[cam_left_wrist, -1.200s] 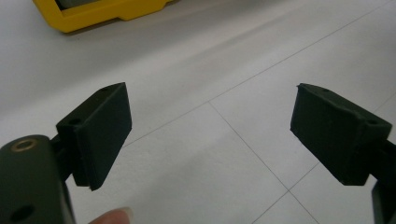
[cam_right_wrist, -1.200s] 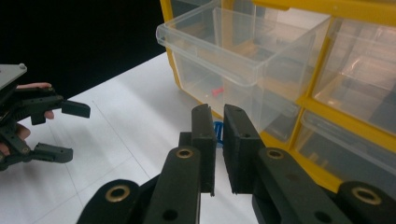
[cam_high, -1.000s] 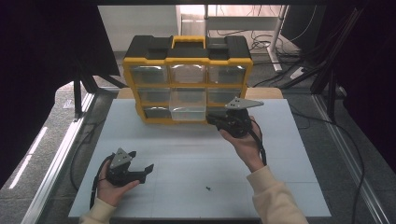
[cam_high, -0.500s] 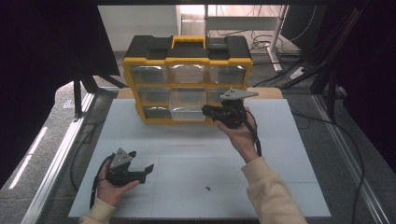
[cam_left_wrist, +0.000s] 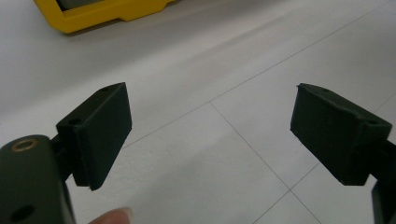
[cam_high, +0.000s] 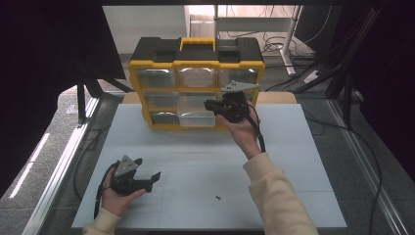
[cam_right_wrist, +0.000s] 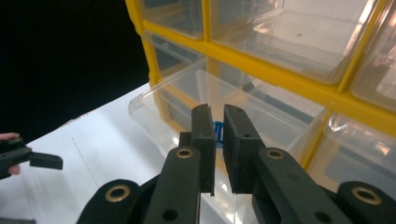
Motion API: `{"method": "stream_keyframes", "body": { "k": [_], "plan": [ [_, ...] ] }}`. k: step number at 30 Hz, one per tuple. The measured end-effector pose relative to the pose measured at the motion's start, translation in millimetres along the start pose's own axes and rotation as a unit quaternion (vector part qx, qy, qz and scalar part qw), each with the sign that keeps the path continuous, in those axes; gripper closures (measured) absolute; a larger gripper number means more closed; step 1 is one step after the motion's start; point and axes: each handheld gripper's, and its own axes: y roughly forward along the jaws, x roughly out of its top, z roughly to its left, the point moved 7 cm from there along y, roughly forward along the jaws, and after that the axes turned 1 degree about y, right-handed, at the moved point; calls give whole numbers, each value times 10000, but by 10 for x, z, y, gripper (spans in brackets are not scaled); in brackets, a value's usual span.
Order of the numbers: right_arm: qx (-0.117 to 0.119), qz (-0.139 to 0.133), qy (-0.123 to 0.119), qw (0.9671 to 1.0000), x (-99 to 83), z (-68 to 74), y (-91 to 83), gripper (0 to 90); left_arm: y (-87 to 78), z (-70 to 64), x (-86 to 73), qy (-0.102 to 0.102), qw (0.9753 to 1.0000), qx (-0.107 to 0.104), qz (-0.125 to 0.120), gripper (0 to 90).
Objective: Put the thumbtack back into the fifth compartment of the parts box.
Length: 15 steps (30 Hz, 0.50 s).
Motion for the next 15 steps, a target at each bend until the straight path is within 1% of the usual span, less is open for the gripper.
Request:
{"method": "stream_keyframes", "body": {
  "k": [7, 10, 15],
  "plan": [
    [-56, 72, 2, 10000, 43, -46, 135, 833, 1, -3, -2, 9, 10000, -9, 11, 130],
    [-137, 109, -27, 9998, 56, -79, 184, 832, 2, 2, -3, 6, 10000, -6, 16, 130],
    [-214, 86, -21, 9997, 89, -119, 217, 825, 5, 6, -7, 15, 10000, -1, 22, 130]
  ]
}}
